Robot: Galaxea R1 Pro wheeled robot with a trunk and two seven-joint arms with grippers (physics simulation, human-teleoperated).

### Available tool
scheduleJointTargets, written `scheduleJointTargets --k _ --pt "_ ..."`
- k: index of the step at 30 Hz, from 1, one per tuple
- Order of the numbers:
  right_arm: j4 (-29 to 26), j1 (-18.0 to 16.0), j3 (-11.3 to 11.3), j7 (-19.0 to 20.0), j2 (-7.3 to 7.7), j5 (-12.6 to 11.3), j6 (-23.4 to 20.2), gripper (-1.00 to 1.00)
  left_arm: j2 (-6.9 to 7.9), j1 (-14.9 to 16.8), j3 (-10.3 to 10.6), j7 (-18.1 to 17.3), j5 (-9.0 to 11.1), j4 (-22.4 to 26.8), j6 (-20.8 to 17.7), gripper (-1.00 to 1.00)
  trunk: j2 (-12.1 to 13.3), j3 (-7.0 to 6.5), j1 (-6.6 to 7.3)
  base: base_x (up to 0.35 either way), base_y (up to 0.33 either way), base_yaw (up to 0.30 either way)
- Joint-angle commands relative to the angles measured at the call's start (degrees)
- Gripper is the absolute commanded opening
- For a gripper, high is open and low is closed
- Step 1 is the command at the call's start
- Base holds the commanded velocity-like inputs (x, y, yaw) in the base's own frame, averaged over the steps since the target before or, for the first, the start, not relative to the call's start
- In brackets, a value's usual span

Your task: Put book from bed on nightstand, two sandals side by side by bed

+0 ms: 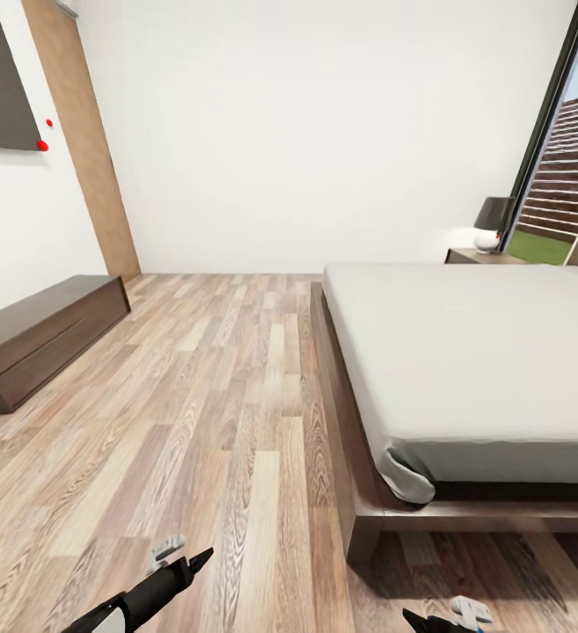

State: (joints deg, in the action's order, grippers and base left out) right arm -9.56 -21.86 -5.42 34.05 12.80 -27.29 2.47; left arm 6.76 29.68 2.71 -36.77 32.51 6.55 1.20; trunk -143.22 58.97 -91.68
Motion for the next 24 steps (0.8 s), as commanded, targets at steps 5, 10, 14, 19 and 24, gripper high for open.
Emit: scheduleJointTargets --k 5,10,14,19,24 --pt "0.07 -0.07 -0.55 0.13 0.04 -0.40 0.26 1.00 0.09 0.03 0.28 -0.14 0.27 -0.05 0.12 1.00 1.99 -0.85 1.11 0.000 0.000 0.000" --pt "0.07 -0.05 -0.56 0.14 0.04 -0.40 0.27 1.00 0.10 0.03 0.28 -0.14 0.27 -0.05 0.16 1.00 3.99 -1.75 2.21 0.000 0.000 0.000" --pt "0.07 -0.07 -0.56 0.11 0.04 -0.40 0.26 1.00 0.10 0.03 0.33 -0.14 0.27 -0.05 0.19 1.00 5.60 -2.47 3.08 0.000 0.000 0.000" --pt "0.07 -0.04 -0.56 0.08 0.04 -0.40 0.26 1.00 0.10 0.03 0.37 -0.14 0.27 -0.05 0.18 1.00 7.60 -3.37 4.18 0.000 0.000 0.000" --pt "0.07 -0.07 -0.56 0.12 0.04 -0.40 0.26 1.00 0.09 0.03 0.44 -0.14 0.27 -0.05 0.15 1.00 9.61 -4.27 5.28 0.000 0.000 0.000"
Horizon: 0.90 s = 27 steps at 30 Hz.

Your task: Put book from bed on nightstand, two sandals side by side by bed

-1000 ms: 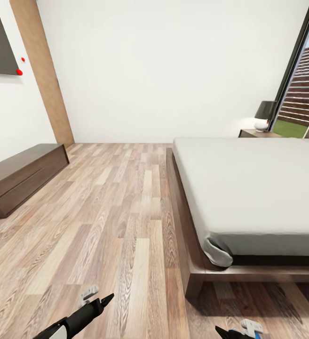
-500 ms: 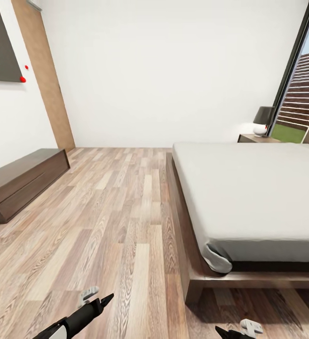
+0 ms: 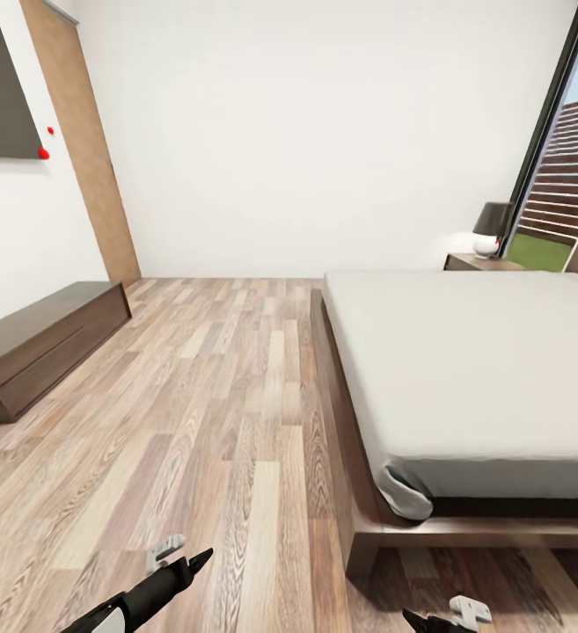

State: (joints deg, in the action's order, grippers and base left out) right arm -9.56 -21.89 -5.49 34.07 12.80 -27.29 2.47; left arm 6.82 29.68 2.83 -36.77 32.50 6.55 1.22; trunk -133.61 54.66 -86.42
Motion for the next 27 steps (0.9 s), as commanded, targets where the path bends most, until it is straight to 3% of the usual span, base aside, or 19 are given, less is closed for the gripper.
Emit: scheduleJointTargets --k 1,9,22,27 --pt "0.07 -0.03 -0.49 0.09 0.04 -0.40 0.26 1.00 0.02 0.03 0.36 -0.15 0.28 -0.05 0.14 1.00 0.39 -0.13 0.24 0.000 0.000 0.000" --pt "0.07 0.00 -0.49 0.03 0.01 -0.40 0.34 1.00 -0.02 0.03 1.64 -0.15 0.28 0.00 0.10 1.00 3.60 -1.57 1.99 0.000 0.000 0.000" --pt "0.07 -0.06 -0.49 0.03 0.04 -0.40 0.34 1.00 -0.06 0.01 1.92 -0.15 0.28 0.01 0.11 1.00 8.82 -3.90 4.85 0.000 0.000 0.000" --pt "0.07 -0.04 -0.39 0.05 0.04 -0.40 2.74 1.00 -0.06 0.02 1.92 -0.13 0.28 -0.04 0.16 1.00 10.82 -4.80 5.95 0.000 0.000 0.000"
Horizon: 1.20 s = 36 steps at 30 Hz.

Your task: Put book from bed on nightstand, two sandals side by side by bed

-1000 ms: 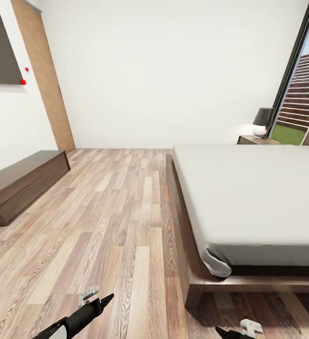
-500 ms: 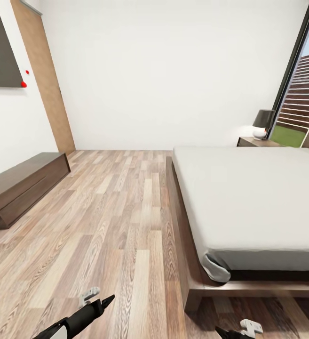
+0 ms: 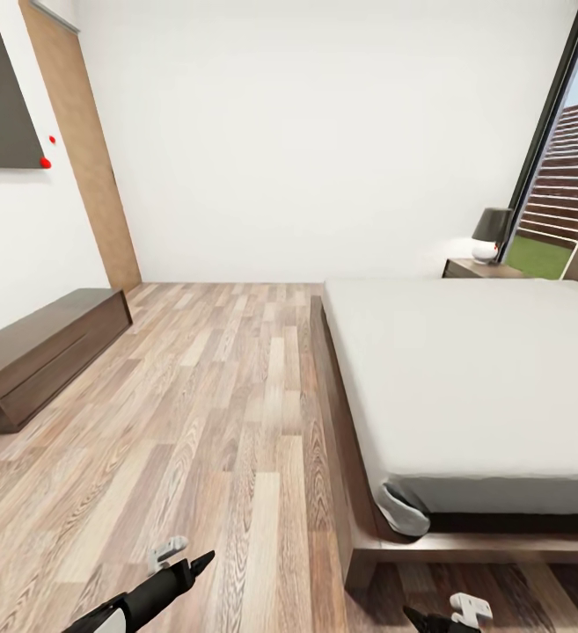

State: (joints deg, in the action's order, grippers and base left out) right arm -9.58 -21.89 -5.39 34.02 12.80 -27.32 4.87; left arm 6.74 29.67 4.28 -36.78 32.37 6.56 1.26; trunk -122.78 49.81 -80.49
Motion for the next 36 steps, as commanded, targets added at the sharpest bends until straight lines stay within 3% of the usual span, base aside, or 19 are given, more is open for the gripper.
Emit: scheduleJointTargets --k 1,14,15,16,18,19,23,31,36 --pt "0.08 -0.02 -0.45 0.09 0.03 -0.37 0.58 1.00 0.03 0.02 0.46 -0.10 0.42 -0.05 0.14 1.00 0.39 -0.13 0.24 0.000 0.000 0.000" --pt "0.25 -0.02 -0.26 -0.14 0.00 -0.37 0.98 1.00 -0.20 0.02 0.83 1.39 0.42 -0.05 0.15 1.00 5.61 -2.47 3.09 0.000 0.000 0.000" --pt "0.38 -0.01 -0.51 -3.66 -0.06 -0.31 0.95 1.00 -1.52 0.00 0.95 2.90 0.40 -0.05 0.15 1.00 6.01 -2.65 3.31 0.000 0.000 0.000" --pt "0.37 -0.03 -0.54 -5.18 -0.09 -0.31 0.94 1.00 -1.88 -0.01 1.06 3.48 0.35 -0.05 0.15 1.00 6.41 -2.83 3.53 0.000 0.000 0.000" --pt "0.33 -0.03 -0.65 -9.90 -0.27 -0.22 0.94 1.00 -2.99 -0.03 1.76 5.57 -0.35 -0.05 0.15 1.00 7.21 -3.18 3.97 0.000 0.000 0.000" --pt "0.29 -0.02 -0.70 -14.33 -0.86 -0.13 0.93 1.00 -4.12 -0.04 3.13 8.57 -2.62 -0.08 0.18 1.00 7.61 -3.36 4.19 0.000 0.000 0.000" --pt "0.27 -0.04 -0.68 -16.98 -1.32 -0.11 0.93 1.00 -4.97 -0.05 4.20 11.61 -6.81 -0.10 0.23 1.00 9.22 -4.08 5.07 0.000 0.000 0.000" --pt "0.22 -0.02 -0.67 -17.57 -1.42 -0.20 0.93 1.00 -5.11 -0.05 4.41 12.41 -7.89 -0.32 0.24 1.00 12.43 -5.52 6.82 0.000 0.000 0.000" --pt "0.31 -0.03 -0.68 -17.59 -1.45 -0.22 0.96 1.00 -5.12 -0.08 4.42 12.44 -8.03 -4.19 1.45 1.00 14.43 -6.42 7.92 0.000 0.000 0.000"
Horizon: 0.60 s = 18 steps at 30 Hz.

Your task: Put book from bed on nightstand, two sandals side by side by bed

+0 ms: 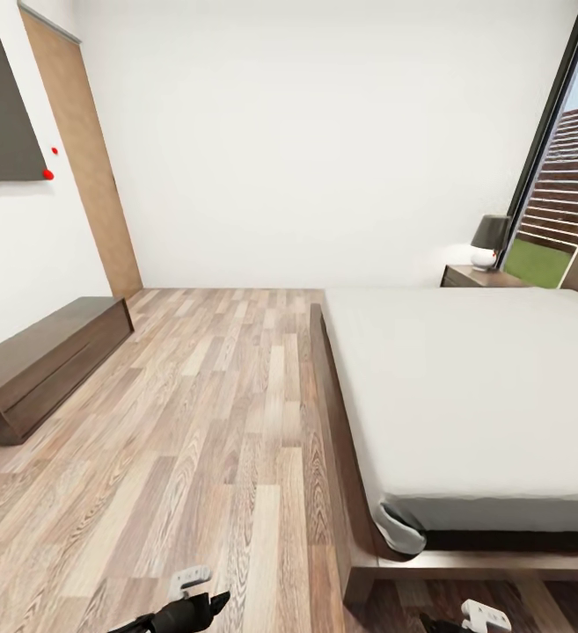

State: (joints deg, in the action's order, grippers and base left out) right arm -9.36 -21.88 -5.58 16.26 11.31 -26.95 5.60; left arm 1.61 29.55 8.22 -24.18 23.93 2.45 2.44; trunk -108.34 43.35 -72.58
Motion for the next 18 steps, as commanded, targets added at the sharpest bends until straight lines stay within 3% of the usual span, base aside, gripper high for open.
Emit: scheduleJointTargets --k 1,6,18 --pt "0.14 -0.05 -0.45 0.17 0.03 -0.61 0.25 1.00 0.00 -0.04 0.52 -0.16 0.44 -0.53 1.07 1.00 0.39 -0.13 0.23 0.000 0.000 0.000" --pt "1.73 -0.05 -0.36 0.17 0.03 -0.64 0.28 1.00 -0.57 -2.43 0.57 -0.17 0.39 -1.24 2.76 1.00 2.40 -1.03 1.33 0.000 0.000 0.000" --pt "6.19 -0.07 -0.22 0.26 0.10 -1.12 0.24 1.00 -0.73 -2.91 0.55 -0.25 0.41 -1.31 2.79 1.00 7.21 -3.19 3.97 0.000 0.000 0.000"
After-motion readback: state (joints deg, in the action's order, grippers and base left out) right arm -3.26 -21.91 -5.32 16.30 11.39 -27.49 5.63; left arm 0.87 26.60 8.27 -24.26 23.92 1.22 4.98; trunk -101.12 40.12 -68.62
